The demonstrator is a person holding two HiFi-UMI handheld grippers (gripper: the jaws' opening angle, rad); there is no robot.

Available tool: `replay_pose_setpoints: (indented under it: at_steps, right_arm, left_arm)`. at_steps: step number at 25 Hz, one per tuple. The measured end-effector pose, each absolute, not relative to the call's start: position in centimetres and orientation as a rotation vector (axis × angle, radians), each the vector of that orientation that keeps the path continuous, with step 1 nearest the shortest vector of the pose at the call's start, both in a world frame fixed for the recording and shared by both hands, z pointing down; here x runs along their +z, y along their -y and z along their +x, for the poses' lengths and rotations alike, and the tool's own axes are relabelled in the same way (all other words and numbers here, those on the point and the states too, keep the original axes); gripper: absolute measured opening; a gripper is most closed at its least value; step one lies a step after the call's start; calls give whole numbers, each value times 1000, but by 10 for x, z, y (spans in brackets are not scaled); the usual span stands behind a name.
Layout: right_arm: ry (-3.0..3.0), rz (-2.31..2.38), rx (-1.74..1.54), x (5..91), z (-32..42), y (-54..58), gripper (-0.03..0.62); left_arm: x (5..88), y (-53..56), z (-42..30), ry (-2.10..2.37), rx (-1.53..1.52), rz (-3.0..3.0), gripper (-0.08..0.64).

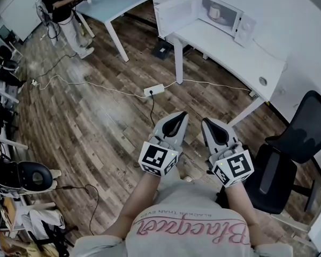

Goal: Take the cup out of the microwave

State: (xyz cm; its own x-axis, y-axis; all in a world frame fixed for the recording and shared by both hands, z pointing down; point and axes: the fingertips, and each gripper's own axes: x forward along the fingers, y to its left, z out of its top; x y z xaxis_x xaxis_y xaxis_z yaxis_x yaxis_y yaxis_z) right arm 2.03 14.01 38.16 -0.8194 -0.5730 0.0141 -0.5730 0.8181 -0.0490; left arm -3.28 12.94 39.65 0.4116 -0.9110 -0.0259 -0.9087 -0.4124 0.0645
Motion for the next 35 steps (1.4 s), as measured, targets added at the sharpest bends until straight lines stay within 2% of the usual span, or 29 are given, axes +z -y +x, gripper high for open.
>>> replay_pose_setpoints:
  at_steps: [35]
  right_arm:
    - [-2856, -1276, -105, 386, -98, 25, 12]
  left_arm:
    - [395, 46, -141, 1329, -52, 2807, 5]
